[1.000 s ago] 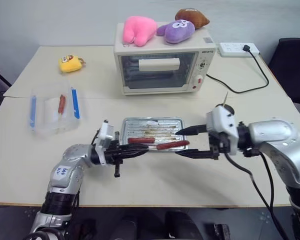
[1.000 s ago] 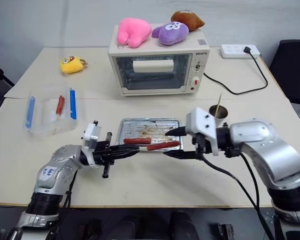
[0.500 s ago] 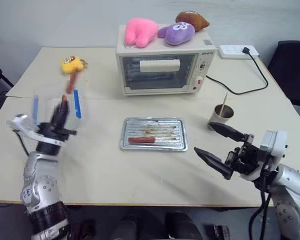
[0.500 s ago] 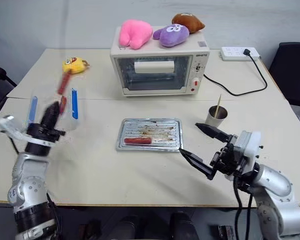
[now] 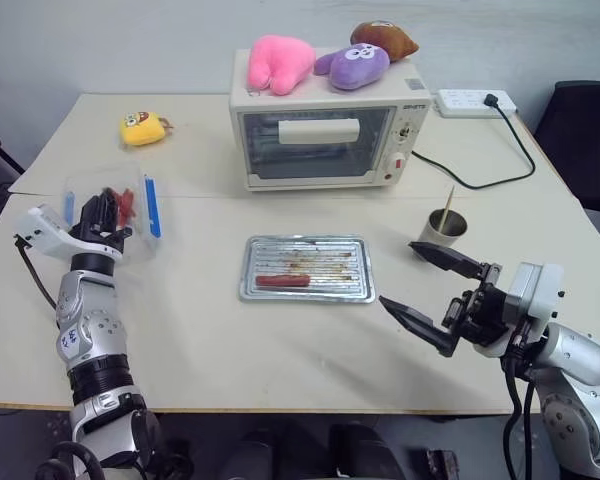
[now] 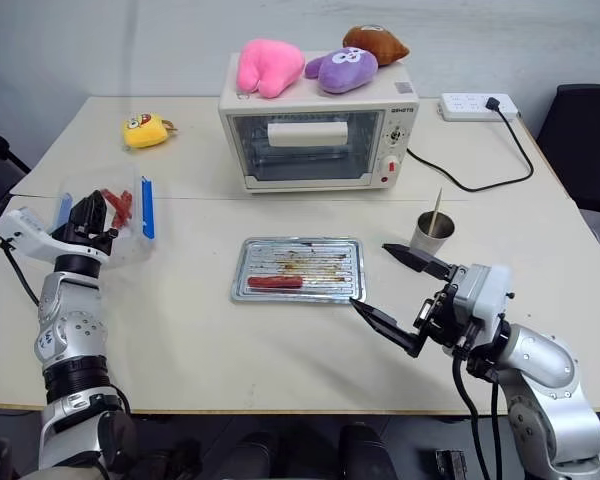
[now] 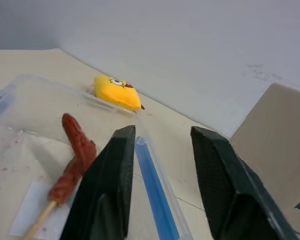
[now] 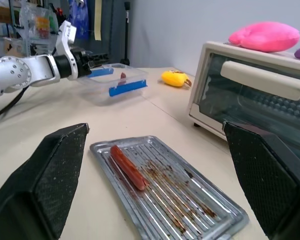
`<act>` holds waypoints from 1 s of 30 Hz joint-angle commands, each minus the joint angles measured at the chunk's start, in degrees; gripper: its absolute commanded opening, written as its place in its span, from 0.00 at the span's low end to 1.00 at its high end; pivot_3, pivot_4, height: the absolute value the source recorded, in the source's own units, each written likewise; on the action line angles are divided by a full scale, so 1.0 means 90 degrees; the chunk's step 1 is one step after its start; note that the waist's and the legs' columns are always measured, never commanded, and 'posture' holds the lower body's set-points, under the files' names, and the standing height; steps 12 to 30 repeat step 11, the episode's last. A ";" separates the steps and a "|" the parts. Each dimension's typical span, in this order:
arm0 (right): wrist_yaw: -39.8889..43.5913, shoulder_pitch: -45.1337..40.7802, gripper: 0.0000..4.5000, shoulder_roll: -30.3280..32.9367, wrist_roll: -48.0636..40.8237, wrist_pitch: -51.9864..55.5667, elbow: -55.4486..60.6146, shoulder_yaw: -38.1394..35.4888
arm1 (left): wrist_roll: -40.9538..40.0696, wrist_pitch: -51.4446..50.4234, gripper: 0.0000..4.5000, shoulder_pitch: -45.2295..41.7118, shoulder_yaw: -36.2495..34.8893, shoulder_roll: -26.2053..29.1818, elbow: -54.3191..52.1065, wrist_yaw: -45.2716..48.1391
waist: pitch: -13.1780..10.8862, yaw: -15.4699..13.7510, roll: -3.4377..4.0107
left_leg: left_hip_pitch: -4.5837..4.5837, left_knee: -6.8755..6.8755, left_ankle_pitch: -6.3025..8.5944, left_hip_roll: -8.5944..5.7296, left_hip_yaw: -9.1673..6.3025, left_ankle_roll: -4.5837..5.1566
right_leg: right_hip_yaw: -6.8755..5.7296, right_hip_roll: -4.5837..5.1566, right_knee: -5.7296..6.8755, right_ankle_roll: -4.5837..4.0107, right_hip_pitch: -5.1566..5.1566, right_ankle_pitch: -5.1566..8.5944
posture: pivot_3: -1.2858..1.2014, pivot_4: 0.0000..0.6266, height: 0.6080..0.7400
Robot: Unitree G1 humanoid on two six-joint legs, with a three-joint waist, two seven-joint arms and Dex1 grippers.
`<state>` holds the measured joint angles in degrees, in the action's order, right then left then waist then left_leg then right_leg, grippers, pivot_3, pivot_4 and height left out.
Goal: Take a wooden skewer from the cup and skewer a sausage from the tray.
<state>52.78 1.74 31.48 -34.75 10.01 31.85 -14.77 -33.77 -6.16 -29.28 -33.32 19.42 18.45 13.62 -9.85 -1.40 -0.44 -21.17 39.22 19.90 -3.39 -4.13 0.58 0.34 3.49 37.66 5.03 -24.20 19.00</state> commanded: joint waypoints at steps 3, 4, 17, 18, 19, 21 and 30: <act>0.0518 0.0312 1.00 0.0561 -0.0341 0.0068 -0.0099 -0.0366 | 0.0691 -0.0108 0.74 0.0752 0.1247 0.1209 -0.1009 0.1882 | 0.0000 0.0019 -0.0001 | 0.0000 -0.0007 0.0000 0.0001 0.0000 0.0000 | 0.0001 -0.0001 0.0000 0.0000 -0.0001 0.0000 | 0.52 0.24 1.00; 0.0759 0.0479 1.00 0.0744 -0.0348 0.0115 -0.0153 -0.0352 | 0.0802 -0.0036 0.78 0.1100 0.1621 0.1570 -0.1319 0.2593 | 0.0000 0.0020 0.0000 | -0.0001 -0.0011 0.0001 0.0004 0.0000 -0.0001 | 0.0001 -0.0001 0.0000 0.0000 -0.0002 0.0000 | 0.52 0.24 1.00; 0.1850 0.1094 1.00 0.0944 0.0345 -0.0945 -0.1357 -0.0056 | 0.1523 0.1072 0.78 0.2805 0.2571 0.2726 -0.2024 0.4625 | -0.0007 0.0009 0.0017 | 0.0050 -0.0026 0.0008 0.0007 -0.0002 0.0010 | 0.0002 0.0004 -0.0039 -0.0004 0.0058 0.0002 | 0.52 0.24 1.00; 0.1850 0.1094 1.00 0.0944 0.0345 -0.0945 -0.1357 -0.0056 | 0.1523 0.1072 0.78 0.2805 0.2571 0.2726 -0.2024 0.4625 | -0.0007 0.0009 0.0017 | 0.0050 -0.0026 0.0008 0.0007 -0.0002 0.0010 | 0.0002 0.0004 -0.0039 -0.0004 0.0058 0.0002 | 0.52 0.24 1.00; 0.1850 0.1094 1.00 0.0944 0.0345 -0.0945 -0.1357 -0.0056 | 0.1523 0.1072 0.78 0.2805 0.2571 0.2726 -0.2024 0.4625 | -0.0007 0.0009 0.0017 | 0.0050 -0.0026 0.0008 0.0007 -0.0002 0.0010 | 0.0002 0.0004 -0.0039 -0.0004 0.0058 0.0002 | 0.52 0.24 1.00; 0.1850 0.1094 1.00 0.0944 0.0345 -0.0945 -0.1357 -0.0056 | 0.1523 0.1072 0.78 0.2805 0.2571 0.2726 -0.2024 0.4625 | -0.0007 0.0009 0.0017 | 0.0050 -0.0026 0.0008 0.0007 -0.0002 0.0010 | 0.0002 0.0004 -0.0039 -0.0004 0.0058 0.0002 | 0.52 0.24 1.00; 0.1850 0.1094 1.00 0.0944 0.0345 -0.0945 -0.1357 -0.0056 | 0.1523 0.1072 0.78 0.2805 0.2571 0.2726 -0.2024 0.4625 | -0.0007 0.0009 0.0017 | 0.0050 -0.0026 0.0008 0.0007 -0.0002 0.0010 | 0.0002 0.0004 -0.0039 -0.0004 0.0058 0.0002 | 0.52 0.24 1.00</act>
